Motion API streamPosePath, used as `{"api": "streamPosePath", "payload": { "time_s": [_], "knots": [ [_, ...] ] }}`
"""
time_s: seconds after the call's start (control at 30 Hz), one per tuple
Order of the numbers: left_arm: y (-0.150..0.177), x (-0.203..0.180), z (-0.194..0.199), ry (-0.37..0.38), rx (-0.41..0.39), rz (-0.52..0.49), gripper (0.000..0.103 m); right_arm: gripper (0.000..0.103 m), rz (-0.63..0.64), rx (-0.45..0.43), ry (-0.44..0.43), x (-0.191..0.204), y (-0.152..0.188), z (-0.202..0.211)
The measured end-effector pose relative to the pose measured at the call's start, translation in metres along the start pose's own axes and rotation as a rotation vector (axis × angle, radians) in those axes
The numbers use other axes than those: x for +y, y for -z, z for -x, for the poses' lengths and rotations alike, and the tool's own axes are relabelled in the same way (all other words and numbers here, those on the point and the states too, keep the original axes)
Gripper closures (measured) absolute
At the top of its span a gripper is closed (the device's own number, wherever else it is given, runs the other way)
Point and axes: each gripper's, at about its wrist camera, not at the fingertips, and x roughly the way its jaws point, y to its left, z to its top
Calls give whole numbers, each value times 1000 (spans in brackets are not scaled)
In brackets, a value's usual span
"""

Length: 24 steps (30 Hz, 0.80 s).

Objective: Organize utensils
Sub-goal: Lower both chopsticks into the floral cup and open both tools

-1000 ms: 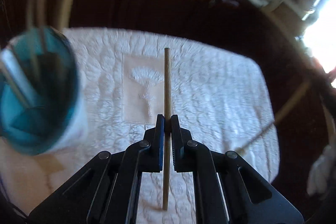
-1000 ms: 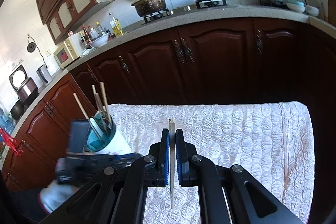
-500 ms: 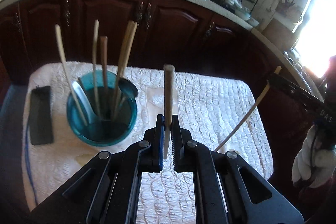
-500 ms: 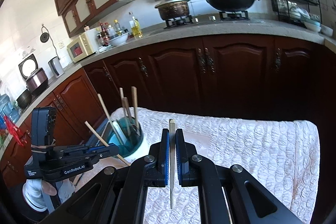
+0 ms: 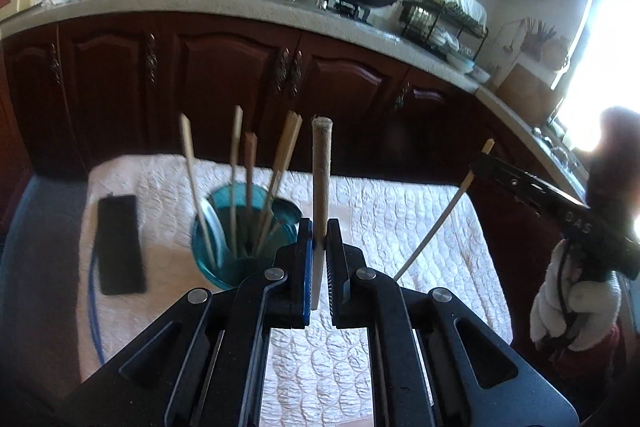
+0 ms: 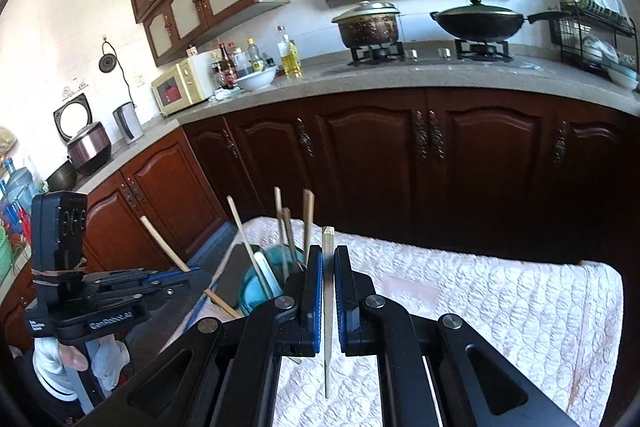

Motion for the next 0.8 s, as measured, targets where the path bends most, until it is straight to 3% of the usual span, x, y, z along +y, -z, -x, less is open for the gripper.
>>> {"api": "streamPosePath", "payload": {
  "time_s": [0.17,0.33,0.57,0.8],
  "knots": [
    [-19,17,27,-29,-59,6,98,98,-4,-36,-32,11,-20,-5],
    [-31,34,30,-77,-89,16,98,98,-1,-61,-59,26,-41,-20],
    [-34,51,6,-170,-101,6,98,98,8,-101,-42,42,-55,-49],
    [-23,70,-30,-223,-63,19,98,98,-4,-95,5,37,-43,-85]
  ]
}}
